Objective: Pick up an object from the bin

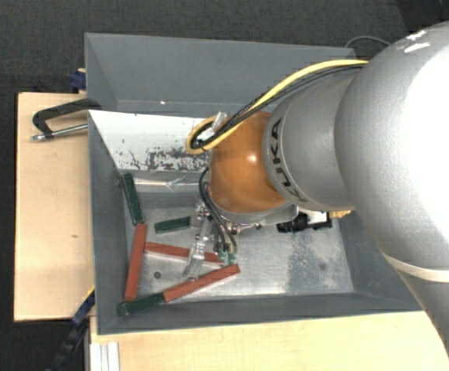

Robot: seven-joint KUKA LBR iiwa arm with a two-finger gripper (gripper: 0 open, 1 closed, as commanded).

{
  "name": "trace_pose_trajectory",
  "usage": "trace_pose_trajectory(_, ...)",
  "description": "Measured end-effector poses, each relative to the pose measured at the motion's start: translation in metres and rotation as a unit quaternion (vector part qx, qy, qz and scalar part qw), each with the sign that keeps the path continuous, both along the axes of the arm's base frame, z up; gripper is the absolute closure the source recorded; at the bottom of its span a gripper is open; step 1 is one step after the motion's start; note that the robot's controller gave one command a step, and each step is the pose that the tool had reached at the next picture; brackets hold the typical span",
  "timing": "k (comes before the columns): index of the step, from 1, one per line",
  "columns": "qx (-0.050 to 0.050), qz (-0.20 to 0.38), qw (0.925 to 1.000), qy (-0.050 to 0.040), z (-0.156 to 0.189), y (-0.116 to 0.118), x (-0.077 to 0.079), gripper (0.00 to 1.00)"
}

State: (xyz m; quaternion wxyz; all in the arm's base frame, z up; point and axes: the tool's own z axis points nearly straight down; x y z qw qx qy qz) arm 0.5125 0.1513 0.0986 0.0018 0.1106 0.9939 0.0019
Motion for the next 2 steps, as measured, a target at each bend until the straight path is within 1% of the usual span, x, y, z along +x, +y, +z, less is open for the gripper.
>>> trace_pose_trajectory(1, -0.001, -0.093, 0.9957, 0.0022, -0.0282, -0.1315, 0.0044, 1.0)
trace_pose_trajectory(2, -0.001, -0.093, 0.9957, 0.002, -0.0281, -0.1313, 0.0045, 0.0)
